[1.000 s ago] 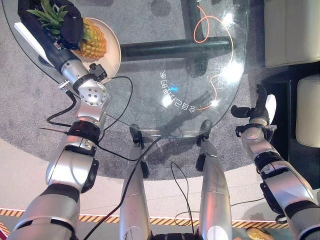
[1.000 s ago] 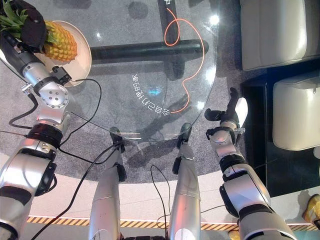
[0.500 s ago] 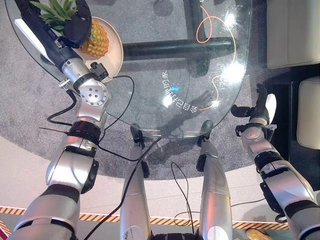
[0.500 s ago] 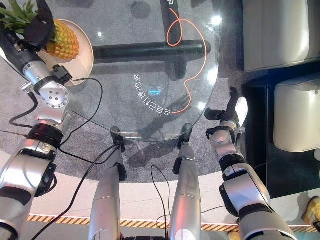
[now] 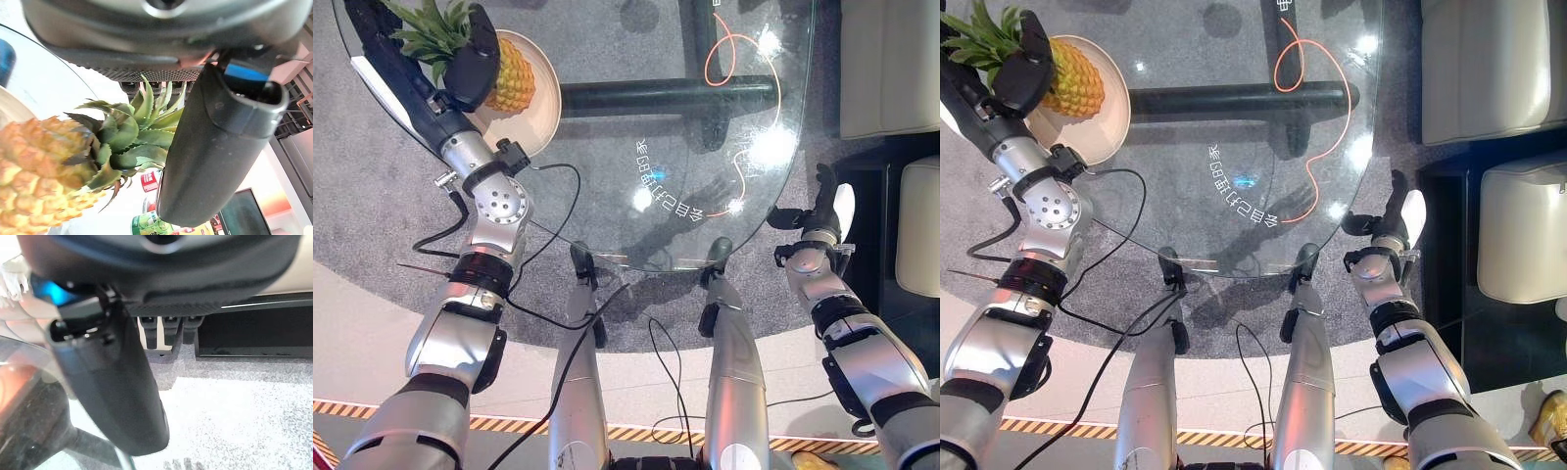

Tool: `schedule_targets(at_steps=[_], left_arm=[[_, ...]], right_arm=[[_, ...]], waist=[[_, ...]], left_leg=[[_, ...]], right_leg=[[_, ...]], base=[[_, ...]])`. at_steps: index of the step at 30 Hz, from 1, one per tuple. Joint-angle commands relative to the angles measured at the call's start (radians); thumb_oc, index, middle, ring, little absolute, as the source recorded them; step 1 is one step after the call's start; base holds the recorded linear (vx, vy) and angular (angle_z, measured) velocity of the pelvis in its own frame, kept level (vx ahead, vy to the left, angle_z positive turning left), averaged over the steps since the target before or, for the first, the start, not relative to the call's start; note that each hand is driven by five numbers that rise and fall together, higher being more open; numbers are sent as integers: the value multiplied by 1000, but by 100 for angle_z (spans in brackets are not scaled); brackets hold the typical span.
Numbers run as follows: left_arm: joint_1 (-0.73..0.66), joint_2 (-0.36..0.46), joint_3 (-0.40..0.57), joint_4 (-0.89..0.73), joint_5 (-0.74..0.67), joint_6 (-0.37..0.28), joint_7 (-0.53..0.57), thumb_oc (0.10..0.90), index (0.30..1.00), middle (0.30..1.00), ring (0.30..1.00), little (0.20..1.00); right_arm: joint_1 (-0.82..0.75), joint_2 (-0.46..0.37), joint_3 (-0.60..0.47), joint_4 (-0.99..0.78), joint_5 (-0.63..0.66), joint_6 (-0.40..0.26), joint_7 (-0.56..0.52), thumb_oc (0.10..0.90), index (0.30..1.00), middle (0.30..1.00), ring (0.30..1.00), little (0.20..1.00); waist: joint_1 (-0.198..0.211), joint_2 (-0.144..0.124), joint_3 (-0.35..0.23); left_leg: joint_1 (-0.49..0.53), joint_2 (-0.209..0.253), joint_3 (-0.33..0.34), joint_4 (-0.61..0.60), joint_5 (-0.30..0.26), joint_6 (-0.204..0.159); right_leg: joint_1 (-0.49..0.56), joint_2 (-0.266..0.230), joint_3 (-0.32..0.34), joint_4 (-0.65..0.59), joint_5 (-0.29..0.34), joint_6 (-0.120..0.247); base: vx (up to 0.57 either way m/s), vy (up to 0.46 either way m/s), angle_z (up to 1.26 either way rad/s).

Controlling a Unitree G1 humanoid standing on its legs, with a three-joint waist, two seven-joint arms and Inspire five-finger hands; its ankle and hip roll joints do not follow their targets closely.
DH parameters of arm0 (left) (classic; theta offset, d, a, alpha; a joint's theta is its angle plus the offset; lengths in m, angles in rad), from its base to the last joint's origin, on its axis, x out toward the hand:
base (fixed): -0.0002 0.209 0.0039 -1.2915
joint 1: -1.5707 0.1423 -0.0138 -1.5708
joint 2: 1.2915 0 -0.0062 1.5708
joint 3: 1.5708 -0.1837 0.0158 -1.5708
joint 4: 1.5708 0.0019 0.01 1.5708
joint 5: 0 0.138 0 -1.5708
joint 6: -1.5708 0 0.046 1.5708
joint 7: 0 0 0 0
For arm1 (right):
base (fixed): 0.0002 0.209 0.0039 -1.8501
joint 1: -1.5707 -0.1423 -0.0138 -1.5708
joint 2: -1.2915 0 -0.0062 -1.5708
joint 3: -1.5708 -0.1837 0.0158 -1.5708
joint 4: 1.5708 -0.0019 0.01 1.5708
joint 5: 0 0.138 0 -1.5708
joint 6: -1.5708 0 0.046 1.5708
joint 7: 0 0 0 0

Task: Pick up the fruit to the plate

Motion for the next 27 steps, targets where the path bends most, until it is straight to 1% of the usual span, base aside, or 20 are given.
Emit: schedule_targets(at_steps=[1, 5, 11, 17, 21, 23, 24, 25, 27], left_arm=[[-47, 39, 79, -83, 50, -118, 1, 800, 900, 900, 900, 900], [-24, 30, 83, -105, 75, -126, 7, 800, 900, 900, 900, 900], [9, 22, 83, -139, 110, -117, -4, 800, 900, 900, 900, 900], [58, 17, 96, -163, 94, -127, -33, 800, 900, 900, 900, 900], [76, 20, 106, -179, 79, -119, -56, 800, 900, 900, 900, 900], [82, 23, 108, -187, 74, -108, -69, 800, 900, 900, 900, 900], [86, 25, 110, -196, 70, -99, -76, 800, 900, 900, 900, 900], [90, 27, 111, -205, 70, -85, -85, 800, 900, 900, 900, 900], [94, 28, 110, -210, 66, -78, -92, 800, 900, 900, 900, 900]], right_arm=[[-10, -35, -34, 15, -15, -19, -65, 800, 900, 900, 900, 900], [-4, -31, -41, 14, -16, -18, -70, 800, 900, 900, 900, 900], [20, -26, -50, 14, -10, -4, -70, 800, 900, 900, 900, 900], [58, -28, -73, 44, 2, 11, -44, 800, 900, 900, 900, 900], [81, -24, -87, 74, 43, 63, 45, 800, 900, 900, 900, 900], [97, -20, -91, 104, 84, 104, 131, 800, 900, 900, 900, 900], [104, -17, -93, 117, 94, 123, 158, 800, 900, 900, 900, 900], [115, -17, -96, 143, 120, 134, 197, 800, 900, 900, 900, 900], [123, -15, -99, 158, 139, 151, 222, 800, 900, 900, 900, 900]], waist=[[29, -15, -27], [34, -14, -27], [42, -8, -27], [50, 0, -27], [55, 0, -27], [59, -3, -27], [62, -5, -27], [66, -8, -27], [69, -12, -27]], left_leg=[[-49, -12, -67, 113, -102, -35], [-42, -12, -68, 113, -104, -34], [-12, -17, -66, 104, -106, -30], [44, -18, -64, 88, -107, -27], [89, -17, -60, 67, -102, -28], [119, -15, -58, 58, -101, -28], [131, -15, -58, 54, -100, -28], [151, -11, -59, 51, -100, -28], [170, -10, -59, 47, -99, -28]], right_leg=[[46, -10, -51, -51, -12, 40], [53, -13, -53, -50, -12, 42], [82, -25, -57, -57, -10, 49], [136, -40, -60, -75, -6, 58], [184, -47, -64, -95, -3, 64], [215, -48, -69, -101, -5, 64], [229, -48, -71, -105, -6, 64], [250, -50, -74, -104, -9, 65], [269, -49, -76, -106, -10, 66]], base=[[0, 0, 0], [0, 0, 0], [-8, -11, 2], [1, 4, 2], [0, 0, 0], [0, 0, 0], [45, -48, 1], [41, -40, 2], [46, -35, 5]])
